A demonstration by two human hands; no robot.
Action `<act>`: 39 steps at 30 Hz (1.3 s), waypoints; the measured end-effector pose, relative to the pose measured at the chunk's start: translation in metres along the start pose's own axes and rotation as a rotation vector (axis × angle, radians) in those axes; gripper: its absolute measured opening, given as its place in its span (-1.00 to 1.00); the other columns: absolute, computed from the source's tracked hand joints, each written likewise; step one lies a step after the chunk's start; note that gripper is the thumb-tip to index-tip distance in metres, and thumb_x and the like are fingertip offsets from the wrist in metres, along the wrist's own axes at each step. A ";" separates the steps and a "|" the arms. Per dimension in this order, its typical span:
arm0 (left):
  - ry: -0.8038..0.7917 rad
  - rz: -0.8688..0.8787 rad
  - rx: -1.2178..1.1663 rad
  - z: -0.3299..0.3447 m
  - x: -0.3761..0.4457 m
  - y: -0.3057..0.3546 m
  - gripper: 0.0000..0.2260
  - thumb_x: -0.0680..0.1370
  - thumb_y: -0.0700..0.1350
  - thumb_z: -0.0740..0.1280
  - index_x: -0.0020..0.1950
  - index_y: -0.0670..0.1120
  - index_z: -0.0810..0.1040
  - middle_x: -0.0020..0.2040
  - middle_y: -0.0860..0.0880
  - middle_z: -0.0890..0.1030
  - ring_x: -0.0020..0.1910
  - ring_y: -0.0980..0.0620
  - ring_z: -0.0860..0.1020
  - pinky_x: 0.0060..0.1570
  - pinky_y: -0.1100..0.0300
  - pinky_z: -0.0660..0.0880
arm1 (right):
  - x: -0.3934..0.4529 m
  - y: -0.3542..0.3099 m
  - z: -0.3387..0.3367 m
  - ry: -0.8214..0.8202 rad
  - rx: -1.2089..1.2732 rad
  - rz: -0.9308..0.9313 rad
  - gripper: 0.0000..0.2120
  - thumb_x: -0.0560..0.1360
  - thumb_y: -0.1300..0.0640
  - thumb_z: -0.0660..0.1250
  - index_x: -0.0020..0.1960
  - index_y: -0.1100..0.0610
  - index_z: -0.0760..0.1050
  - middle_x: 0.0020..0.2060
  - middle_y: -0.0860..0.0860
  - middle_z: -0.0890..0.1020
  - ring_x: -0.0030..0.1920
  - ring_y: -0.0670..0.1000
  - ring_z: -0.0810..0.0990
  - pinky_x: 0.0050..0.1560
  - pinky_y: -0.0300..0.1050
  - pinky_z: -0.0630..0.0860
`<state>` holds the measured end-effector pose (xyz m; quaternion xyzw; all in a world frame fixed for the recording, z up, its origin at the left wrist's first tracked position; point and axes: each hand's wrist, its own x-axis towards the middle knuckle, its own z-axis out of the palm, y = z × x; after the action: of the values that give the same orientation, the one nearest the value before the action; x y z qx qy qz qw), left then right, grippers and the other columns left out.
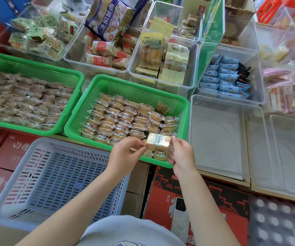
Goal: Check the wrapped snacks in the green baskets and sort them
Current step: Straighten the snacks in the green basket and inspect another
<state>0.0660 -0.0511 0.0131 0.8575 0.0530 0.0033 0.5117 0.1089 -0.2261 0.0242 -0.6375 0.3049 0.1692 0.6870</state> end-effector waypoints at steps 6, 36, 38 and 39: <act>-0.036 -0.171 -0.099 -0.002 0.010 -0.002 -0.96 0.57 -0.15 0.44 -0.07 -0.06 0.67 0.12 0.13 0.58 0.10 0.23 0.54 -0.03 0.39 0.52 | 0.001 0.000 0.001 -0.056 -0.225 -0.113 -0.90 0.65 -0.03 0.26 0.10 -0.06 0.51 0.02 0.12 0.64 -0.11 0.04 0.60 -0.13 -0.03 0.60; -0.480 -0.014 0.841 0.014 0.050 -0.068 -0.47 0.69 0.22 -0.04 0.63 0.05 0.18 0.66 0.05 0.07 0.64 0.06 -0.06 0.59 -0.14 -0.19 | 0.051 0.010 0.028 0.014 -0.793 -0.246 -0.79 0.48 -0.07 0.40 -0.13 0.06 0.48 -0.05 0.02 0.49 -0.20 -0.06 0.49 -0.28 -0.19 0.33; -0.457 -0.033 0.862 0.015 0.048 -0.070 -0.45 0.69 0.23 -0.04 0.63 0.03 0.17 0.66 0.04 0.09 0.64 0.06 -0.05 0.59 -0.14 -0.20 | 0.052 0.013 0.040 0.076 -0.915 -0.299 -0.78 0.50 -0.04 0.37 -0.12 0.09 0.46 -0.03 0.01 0.42 -0.17 0.00 0.49 -0.24 -0.15 0.33; -0.450 -0.036 0.871 0.016 0.047 -0.071 -0.44 0.68 0.23 -0.05 0.63 0.03 0.17 0.66 0.03 0.09 0.64 0.06 -0.04 0.59 -0.13 -0.20 | 0.053 0.014 0.046 0.107 -0.972 -0.341 -0.78 0.51 -0.03 0.36 -0.13 0.10 0.44 -0.04 0.03 0.41 -0.16 0.06 0.50 -0.23 -0.12 0.35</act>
<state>0.1077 -0.0270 -0.0589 0.9702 -0.0477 -0.2134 0.1043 0.1498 -0.1877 -0.0205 -0.9315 0.1177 0.1442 0.3125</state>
